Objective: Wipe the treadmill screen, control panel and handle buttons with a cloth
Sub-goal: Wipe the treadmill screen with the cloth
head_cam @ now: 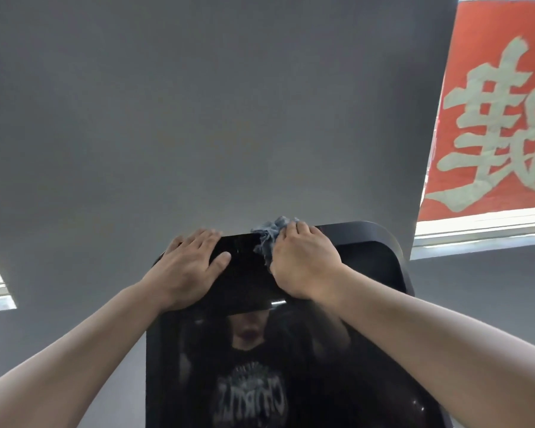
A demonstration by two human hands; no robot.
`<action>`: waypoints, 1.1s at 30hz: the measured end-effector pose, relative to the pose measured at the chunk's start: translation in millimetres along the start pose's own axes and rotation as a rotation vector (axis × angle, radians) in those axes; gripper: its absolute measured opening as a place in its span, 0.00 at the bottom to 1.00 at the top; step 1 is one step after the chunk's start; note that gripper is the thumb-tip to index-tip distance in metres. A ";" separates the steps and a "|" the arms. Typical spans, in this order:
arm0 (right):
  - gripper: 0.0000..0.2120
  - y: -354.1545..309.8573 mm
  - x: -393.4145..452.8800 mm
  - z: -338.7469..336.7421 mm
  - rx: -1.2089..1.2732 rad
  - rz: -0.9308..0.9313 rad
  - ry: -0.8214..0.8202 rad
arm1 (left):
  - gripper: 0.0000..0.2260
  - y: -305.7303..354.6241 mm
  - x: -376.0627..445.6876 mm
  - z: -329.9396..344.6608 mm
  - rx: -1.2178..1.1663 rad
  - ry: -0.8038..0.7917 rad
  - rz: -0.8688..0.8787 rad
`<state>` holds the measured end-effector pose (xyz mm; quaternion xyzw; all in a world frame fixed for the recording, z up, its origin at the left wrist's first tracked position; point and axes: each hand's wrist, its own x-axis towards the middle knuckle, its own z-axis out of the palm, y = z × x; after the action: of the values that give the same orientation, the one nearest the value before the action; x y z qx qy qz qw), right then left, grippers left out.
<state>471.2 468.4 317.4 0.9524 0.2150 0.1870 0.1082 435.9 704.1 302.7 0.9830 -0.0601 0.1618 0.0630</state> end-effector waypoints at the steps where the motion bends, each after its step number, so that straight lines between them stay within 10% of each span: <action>1: 0.30 -4.5 1.6 -4.2 0.065 0.008 -0.020 | 0.30 4.5 2.9 -0.9 0.037 -0.014 -0.012; 8: 0.34 -43.1 20.4 17.1 0.434 -0.172 0.147 | 0.28 10.3 12.8 -5.9 0.181 -0.070 -0.022; 26: 0.42 125.8 -23.8 82.5 0.415 0.273 0.108 | 0.30 16.5 14.2 -10.9 0.100 -0.123 -0.042; 33: 0.40 132.1 -18.3 79.0 0.479 0.267 0.089 | 0.32 108.2 50.2 14.1 0.239 -0.156 0.198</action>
<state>536.4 333.4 277.9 0.9616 0.1300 0.1853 -0.1553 472.4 590.6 317.0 0.9823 -0.1417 0.0967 -0.0756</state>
